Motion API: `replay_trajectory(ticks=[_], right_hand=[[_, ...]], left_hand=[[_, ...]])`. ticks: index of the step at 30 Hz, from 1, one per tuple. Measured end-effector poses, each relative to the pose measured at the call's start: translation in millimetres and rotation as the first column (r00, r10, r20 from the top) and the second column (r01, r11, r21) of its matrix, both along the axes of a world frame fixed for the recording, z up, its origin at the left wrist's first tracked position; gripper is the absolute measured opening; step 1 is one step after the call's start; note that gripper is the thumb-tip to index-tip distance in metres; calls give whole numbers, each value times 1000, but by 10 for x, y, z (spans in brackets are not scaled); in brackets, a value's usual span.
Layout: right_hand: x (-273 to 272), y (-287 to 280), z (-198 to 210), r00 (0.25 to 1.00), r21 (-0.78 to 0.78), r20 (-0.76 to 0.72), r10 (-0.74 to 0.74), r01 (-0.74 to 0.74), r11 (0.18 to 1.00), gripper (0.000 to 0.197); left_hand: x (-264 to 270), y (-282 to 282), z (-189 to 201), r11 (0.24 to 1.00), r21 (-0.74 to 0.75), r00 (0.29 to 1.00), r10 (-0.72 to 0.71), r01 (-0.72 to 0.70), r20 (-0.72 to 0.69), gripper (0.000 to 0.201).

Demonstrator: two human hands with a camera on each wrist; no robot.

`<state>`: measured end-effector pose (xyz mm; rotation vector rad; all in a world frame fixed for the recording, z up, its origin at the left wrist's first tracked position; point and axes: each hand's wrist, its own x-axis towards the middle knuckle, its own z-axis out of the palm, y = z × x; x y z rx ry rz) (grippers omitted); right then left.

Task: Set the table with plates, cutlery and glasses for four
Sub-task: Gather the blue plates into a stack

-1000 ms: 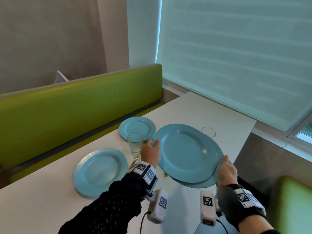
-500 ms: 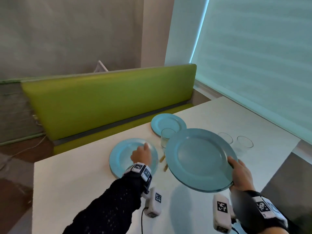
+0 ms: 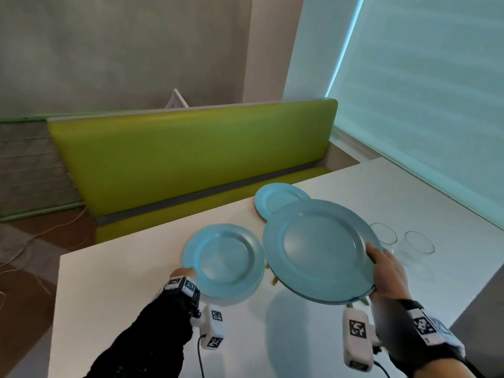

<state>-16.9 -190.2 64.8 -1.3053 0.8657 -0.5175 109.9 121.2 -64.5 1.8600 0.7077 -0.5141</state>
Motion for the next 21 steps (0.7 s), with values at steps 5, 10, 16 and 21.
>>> replay_trajectory(ticks=[5, 10, 16, 21], right_hand=[[147, 71, -40, 999, 59, 19, 33, -34, 998, 24], [355, 234, 7, 993, 28, 21, 118, -119, 992, 21], [634, 483, 60, 970, -8, 4, 244, -244, 970, 29], [782, 571, 142, 966, -79, -24, 257, -258, 963, 28]], left_hand=[[67, 70, 138, 997, 77, 999, 28, -30, 30, 49], [139, 144, 521, 990, 66, 970, 109, -126, 218, 49], [276, -10, 924, 950, -263, 905, 255, -169, 341, 45], [227, -273, 1097, 890, -431, 921, 282, -146, 269, 41]])
